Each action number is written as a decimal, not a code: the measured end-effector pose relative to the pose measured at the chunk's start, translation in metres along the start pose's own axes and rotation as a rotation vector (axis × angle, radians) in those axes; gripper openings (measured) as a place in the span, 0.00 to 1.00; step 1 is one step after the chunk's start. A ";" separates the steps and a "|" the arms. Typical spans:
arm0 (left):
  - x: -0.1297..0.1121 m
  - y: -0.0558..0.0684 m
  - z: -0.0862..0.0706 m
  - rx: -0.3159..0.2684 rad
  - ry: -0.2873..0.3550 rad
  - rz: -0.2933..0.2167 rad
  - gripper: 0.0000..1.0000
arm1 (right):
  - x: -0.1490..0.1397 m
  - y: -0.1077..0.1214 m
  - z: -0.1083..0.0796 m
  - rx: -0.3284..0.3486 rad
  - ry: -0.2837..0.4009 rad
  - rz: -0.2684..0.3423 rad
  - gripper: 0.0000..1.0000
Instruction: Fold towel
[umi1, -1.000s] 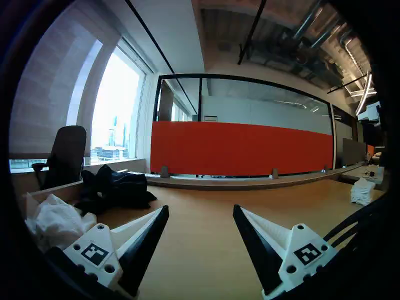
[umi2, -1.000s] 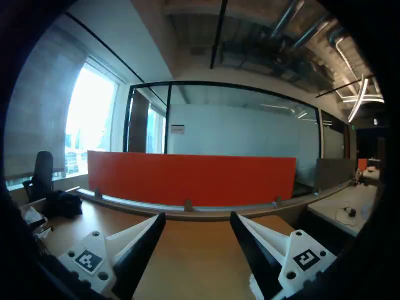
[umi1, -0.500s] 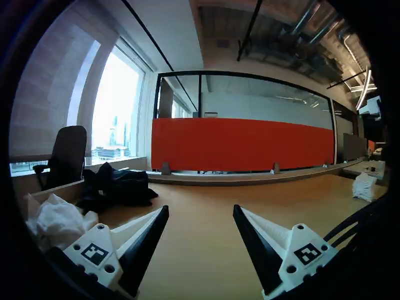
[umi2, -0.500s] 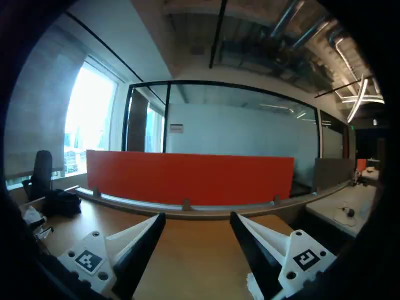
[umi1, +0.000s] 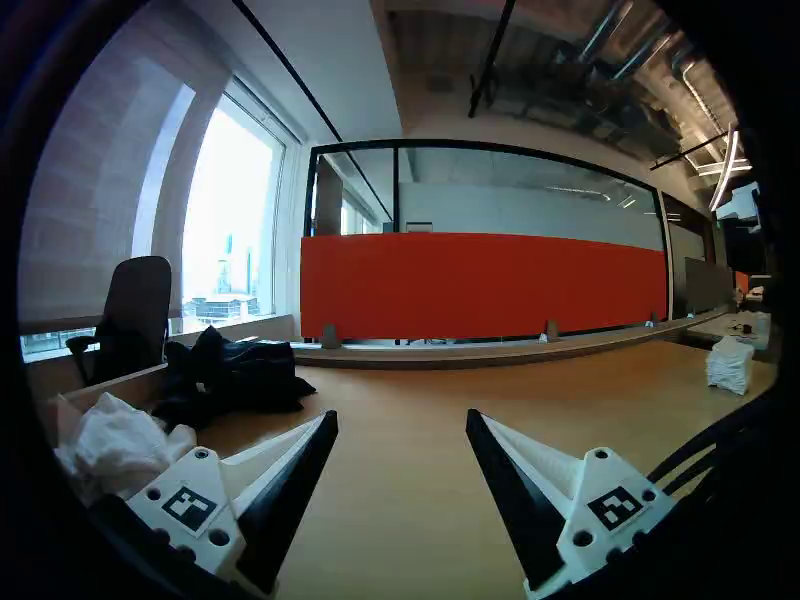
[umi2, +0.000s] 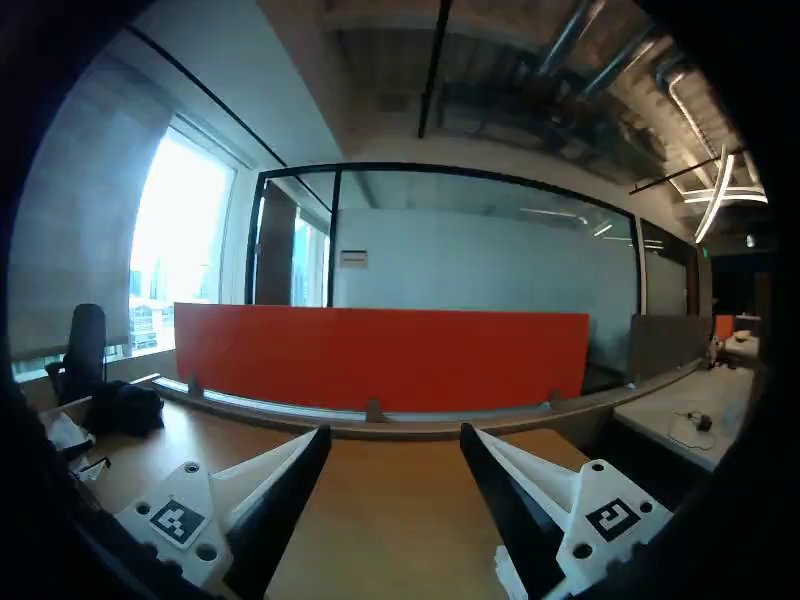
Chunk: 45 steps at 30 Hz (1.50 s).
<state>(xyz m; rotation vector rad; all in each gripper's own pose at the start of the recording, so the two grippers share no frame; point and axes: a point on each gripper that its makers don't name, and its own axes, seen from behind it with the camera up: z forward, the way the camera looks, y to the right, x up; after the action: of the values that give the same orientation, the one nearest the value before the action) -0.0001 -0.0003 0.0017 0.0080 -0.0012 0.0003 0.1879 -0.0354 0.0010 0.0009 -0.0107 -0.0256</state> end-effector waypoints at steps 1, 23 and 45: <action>0.000 0.000 0.000 0.000 0.000 0.000 0.95 | 0.000 0.001 0.000 0.000 0.002 0.002 1.00; 0.002 0.000 0.000 0.000 0.000 0.000 0.95 | -0.030 0.045 0.001 -0.031 0.056 0.041 1.00; 0.001 0.000 -0.001 0.000 0.000 0.000 0.95 | -0.133 0.040 0.001 -0.019 0.010 0.044 1.00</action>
<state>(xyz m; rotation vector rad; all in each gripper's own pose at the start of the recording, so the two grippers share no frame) 0.0012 -0.0002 0.0011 0.0081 -0.0011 0.0002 0.0558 0.0083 0.0003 -0.0186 -0.0005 0.0187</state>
